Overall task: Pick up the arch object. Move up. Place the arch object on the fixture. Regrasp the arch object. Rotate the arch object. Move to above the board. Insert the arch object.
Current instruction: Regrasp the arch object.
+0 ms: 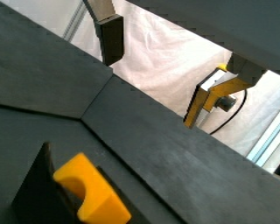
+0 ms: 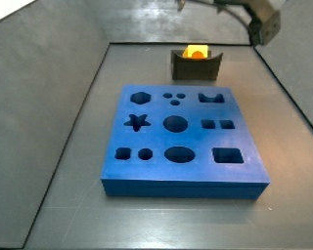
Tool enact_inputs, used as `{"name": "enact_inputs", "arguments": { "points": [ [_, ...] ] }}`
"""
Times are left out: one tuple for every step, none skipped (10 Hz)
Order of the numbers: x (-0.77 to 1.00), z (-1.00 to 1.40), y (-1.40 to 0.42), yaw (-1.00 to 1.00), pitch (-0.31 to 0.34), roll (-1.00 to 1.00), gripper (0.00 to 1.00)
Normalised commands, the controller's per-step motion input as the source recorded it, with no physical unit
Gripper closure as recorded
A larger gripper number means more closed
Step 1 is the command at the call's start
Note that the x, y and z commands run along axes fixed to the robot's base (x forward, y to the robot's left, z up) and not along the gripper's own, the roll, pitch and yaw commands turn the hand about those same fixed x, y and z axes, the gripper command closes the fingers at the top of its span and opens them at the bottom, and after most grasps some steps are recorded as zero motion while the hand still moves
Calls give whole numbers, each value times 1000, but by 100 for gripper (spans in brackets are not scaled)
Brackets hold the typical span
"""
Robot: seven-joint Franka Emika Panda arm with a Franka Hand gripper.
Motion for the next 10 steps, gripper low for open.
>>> {"name": "enact_inputs", "arguments": {
  "points": [
    [67,-1000,53,102,-88,99,0],
    [75,-1000,46,67,-108,84,0],
    [84,-1000,40,30,-118,76,0],
    [88,-1000,34,4,-110,75,0],
    [92,-1000,30,-10,-105,73,0],
    [96,-1000,25,-35,-74,70,0],
    [98,-1000,23,-41,-59,69,0],
    [99,-931,15,-42,-35,69,0],
    [91,-788,11,-34,-11,71,0],
    [85,-682,8,-24,0,70,0]
  ]
}}
